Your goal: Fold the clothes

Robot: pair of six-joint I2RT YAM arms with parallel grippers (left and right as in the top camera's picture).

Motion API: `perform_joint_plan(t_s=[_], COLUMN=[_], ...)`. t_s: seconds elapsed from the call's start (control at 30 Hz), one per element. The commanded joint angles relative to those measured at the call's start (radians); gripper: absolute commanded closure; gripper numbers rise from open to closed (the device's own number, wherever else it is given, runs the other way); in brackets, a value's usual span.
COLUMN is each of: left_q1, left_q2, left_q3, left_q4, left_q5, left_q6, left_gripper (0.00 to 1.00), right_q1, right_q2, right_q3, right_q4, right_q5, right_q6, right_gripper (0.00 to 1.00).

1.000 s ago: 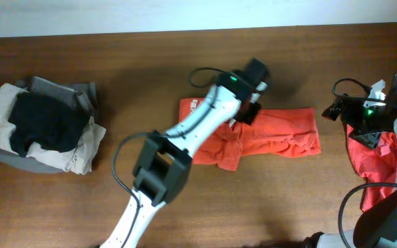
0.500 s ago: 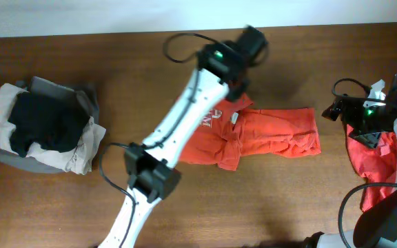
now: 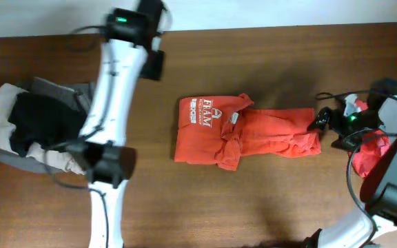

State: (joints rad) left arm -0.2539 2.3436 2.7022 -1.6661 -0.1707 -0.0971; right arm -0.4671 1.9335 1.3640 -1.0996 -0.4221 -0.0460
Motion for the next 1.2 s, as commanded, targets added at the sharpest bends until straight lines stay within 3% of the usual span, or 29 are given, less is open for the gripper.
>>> perform_joint_plan(t_s=[0.0,0.17,0.27,0.43,0.6,0.7,0.87,1.0,1.17], left_q1=[0.077,0.168,0.183,0.183,0.183,0.183,0.183,0.183,0.182], left_q2=[-0.167,-0.268,-0.297,-0.300,-0.300,-0.300,-0.300,-0.300,-0.302], left_q3=[0.016,0.016,0.016,0.016,0.016,0.016,0.016,0.016,0.016], left_q4=[-0.004,-0.005,-0.016,-0.021,-0.021,-0.021,-0.021,-0.021,-0.021], left_q5=[0.097,0.130,0.130,0.130,0.130,0.130,0.131,0.131,0.131], left_q6=[0.002,0.002,0.002,0.002,0.002,0.002,0.002,0.001,0.002], left_gripper=[0.40,0.38,0.37,0.37,0.37,0.37,0.37,0.37,0.37], right_q1=[0.024,0.109,0.183,0.225,0.192,0.171,0.172,0.187,0.331], right_q2=[0.061,0.104,0.104,0.102,0.037,-0.033,-0.138,-0.176,-0.178], right_q3=[-0.006,-0.020,-0.060,-0.071,-0.063,-0.033,0.063,0.161,0.278], right_q4=[0.001,0.052,0.124,0.148,0.143,0.108,0.013,-0.063,-0.158], right_q5=[-0.071,-0.109,-0.116,-0.116,-0.085,-0.050,0.136,0.153,0.154], right_q6=[-0.102,-0.160,-0.159,-0.146,-0.085,-0.059,0.019,0.029,0.032], right_gripper=[0.05,0.10,0.30,0.71,0.91,0.96,0.96,0.96,0.96])
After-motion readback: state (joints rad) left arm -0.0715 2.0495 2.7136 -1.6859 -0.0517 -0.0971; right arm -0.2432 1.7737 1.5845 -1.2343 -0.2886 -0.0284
